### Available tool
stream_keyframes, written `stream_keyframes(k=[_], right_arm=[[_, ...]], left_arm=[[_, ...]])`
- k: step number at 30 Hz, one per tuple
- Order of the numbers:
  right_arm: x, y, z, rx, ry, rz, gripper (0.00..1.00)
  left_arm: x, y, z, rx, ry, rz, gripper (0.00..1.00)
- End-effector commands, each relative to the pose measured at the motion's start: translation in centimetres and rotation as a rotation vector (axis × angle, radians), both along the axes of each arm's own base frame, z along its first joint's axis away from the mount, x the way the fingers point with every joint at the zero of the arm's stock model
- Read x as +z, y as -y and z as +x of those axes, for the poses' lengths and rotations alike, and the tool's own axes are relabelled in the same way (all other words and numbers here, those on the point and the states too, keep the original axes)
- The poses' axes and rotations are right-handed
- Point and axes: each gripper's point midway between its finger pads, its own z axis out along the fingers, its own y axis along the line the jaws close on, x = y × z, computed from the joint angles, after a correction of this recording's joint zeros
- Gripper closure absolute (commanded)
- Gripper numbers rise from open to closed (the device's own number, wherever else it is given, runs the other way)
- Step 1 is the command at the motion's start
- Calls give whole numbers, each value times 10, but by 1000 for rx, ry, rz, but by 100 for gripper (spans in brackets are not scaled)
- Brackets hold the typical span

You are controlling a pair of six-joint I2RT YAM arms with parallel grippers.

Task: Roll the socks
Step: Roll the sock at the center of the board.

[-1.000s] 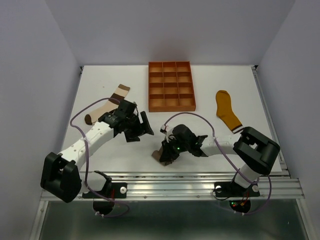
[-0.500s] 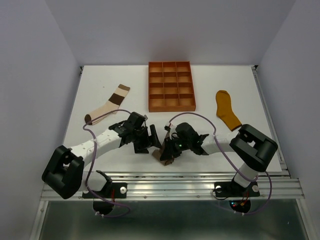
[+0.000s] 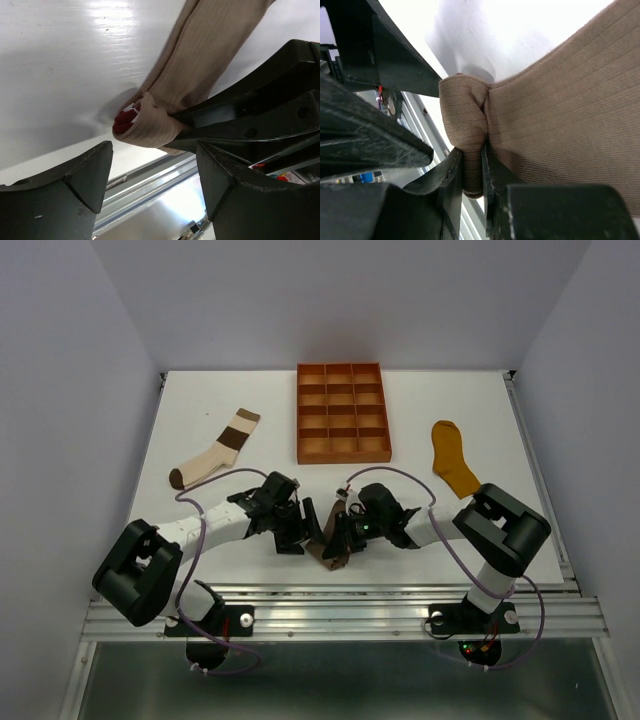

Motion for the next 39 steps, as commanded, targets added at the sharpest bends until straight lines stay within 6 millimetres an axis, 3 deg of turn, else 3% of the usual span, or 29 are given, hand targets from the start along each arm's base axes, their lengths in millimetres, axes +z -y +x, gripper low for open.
stream_keyframes(k=[1, 13, 19, 21, 23, 25, 26, 29, 33, 35, 39], right_arm=[[-54, 40, -4, -88, -61, -210, 99], [-59, 47, -1, -120, -64, -231, 99], [-56, 47, 1, -108, -34, -226, 99], [-55, 45, 2, -97, -21, -219, 98], [-54, 45, 3, -90, -7, -214, 95], [-50, 42, 4, -71, 11, -199, 86], [-48, 41, 5, -53, 32, -193, 84], [-30, 35, 11, -13, 108, -147, 77], [-1, 29, 25, 16, 246, -112, 57], [15, 27, 35, 3, 329, -112, 53], [34, 24, 37, 8, 435, -126, 47]], left_arm=[[-10, -3, -3, 19, -23, 19, 24], [-27, -3, -1, 71, -62, 26, 32], [-35, 1, -2, 62, -87, 21, 49], [-36, 2, -2, 59, -93, 23, 59], [-36, 2, -2, 56, -92, 23, 73], [-36, 2, -2, 54, -95, 24, 85], [-36, 3, -2, 52, -93, 23, 98], [-35, 2, -2, 46, -97, 45, 100], [-30, 3, 0, 15, -76, 88, 100], [-26, 4, 0, 6, -76, 106, 100], [-28, -1, -5, -12, -108, 159, 100]])
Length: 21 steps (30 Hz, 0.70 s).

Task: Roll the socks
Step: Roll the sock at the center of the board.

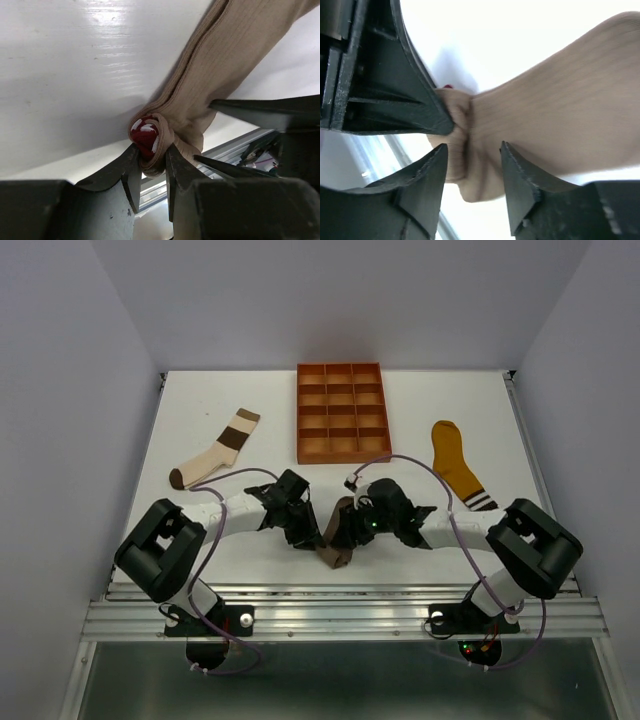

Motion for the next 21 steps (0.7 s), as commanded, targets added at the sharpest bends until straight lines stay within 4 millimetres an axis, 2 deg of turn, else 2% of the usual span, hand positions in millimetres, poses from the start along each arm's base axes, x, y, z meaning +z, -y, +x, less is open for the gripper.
stream_keyframes(k=[1, 2, 6, 7, 8, 10, 13, 17, 21], right_arm=[[16, 3, 12, 1, 174, -66, 46], [17, 4, 15, -12, 204, -86, 45], [25, 1, 11, -11, 306, -119, 45], [29, -4, 2, 17, 337, -114, 45], [31, -2, 5, 0, 380, -137, 45], [40, -9, -4, 20, 433, -124, 45], [52, -11, -5, 6, 504, -119, 45], [57, -15, -9, 18, 556, -141, 45], [49, -25, -24, 74, 583, -190, 45]], left_arm=[[-10, -19, -14, -36, -58, 134, 100], [-10, -19, -13, -39, -62, 139, 100], [-15, -18, -20, -55, -115, 174, 100], [-15, -18, -23, -62, -129, 184, 100], [-12, -15, -21, -64, -129, 182, 100], [-13, -18, -26, -69, -161, 206, 100], [-10, -17, -29, -77, -196, 218, 100], [-9, -21, -38, -87, -251, 251, 100], [-9, -31, -44, -88, -308, 319, 100]])
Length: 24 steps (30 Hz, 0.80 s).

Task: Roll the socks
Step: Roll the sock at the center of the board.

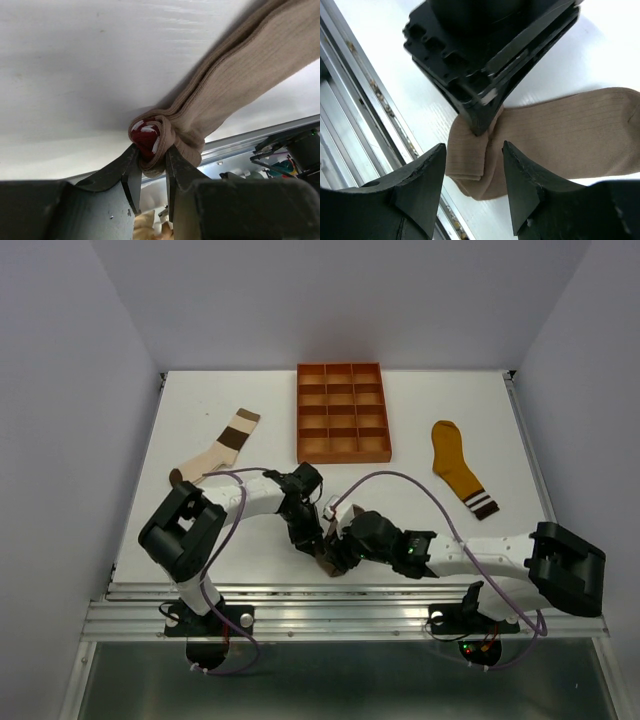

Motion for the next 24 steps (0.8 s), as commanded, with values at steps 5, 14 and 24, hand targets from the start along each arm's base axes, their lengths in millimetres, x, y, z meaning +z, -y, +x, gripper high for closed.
stream_keyframes(k=[5, 14, 24], right_arm=[[0, -17, -8, 21, 136, -115, 45], [-5, -30, -23, 40, 193, -179, 45], [6, -55, -40, 87, 204, -139, 45]], left_arm=[[2, -37, -21, -20, -111, 241, 100], [2, -52, -24, -6, -164, 367, 100], [7, -55, -24, 16, -175, 427, 100]])
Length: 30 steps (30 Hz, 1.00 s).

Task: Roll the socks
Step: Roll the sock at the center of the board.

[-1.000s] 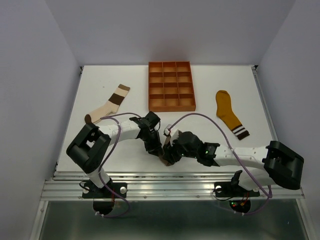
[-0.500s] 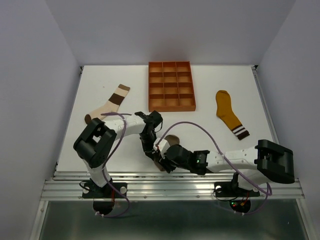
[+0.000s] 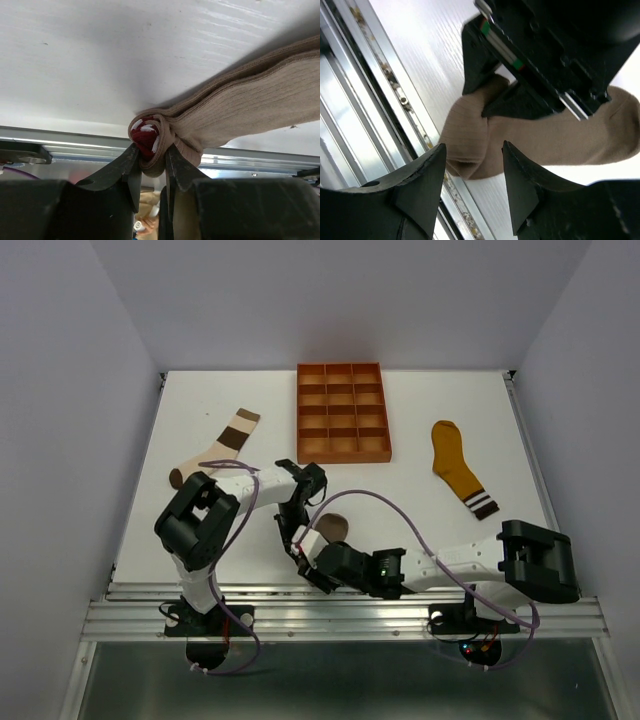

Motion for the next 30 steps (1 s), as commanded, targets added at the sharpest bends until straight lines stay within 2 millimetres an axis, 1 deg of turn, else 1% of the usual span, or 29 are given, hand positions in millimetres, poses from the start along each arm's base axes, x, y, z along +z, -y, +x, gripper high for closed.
stream_keyframes(k=[1, 5, 7, 8, 10, 13, 16, 18, 19, 25, 30], right_arm=[[21, -26, -3, 12, 17, 67, 46], [18, -31, -4, -7, -7, 75, 46], [17, -35, -10, 7, -24, 82, 46], [17, -36, -10, 6, -25, 84, 46], [13, -37, -13, 6, -24, 71, 46], [7, -37, -9, -16, -19, 53, 47], [4, -40, -15, -7, -15, 44, 47], [2, -40, -14, -4, -8, 34, 47], [0, -41, -18, 1, -8, 27, 47], [-7, -38, -11, -40, 12, 2, 49], [-23, -32, -4, -86, 31, -58, 52]], left_arm=[[3, -11, -1, -2, -6, 93, 100], [1, -14, -4, 6, -20, 120, 100], [0, -15, -5, 13, -29, 130, 100], [-1, -15, -5, 16, -33, 133, 100], [-2, -13, -4, 23, -36, 129, 100], [-4, -11, -6, 23, -49, 127, 100], [-6, -11, -8, 27, -62, 130, 100], [-6, -11, -7, 27, -60, 132, 100], [-6, -10, -7, 28, -64, 130, 100], [-5, -8, -5, 32, -59, 126, 100], [-6, -7, -7, 38, -69, 124, 100]])
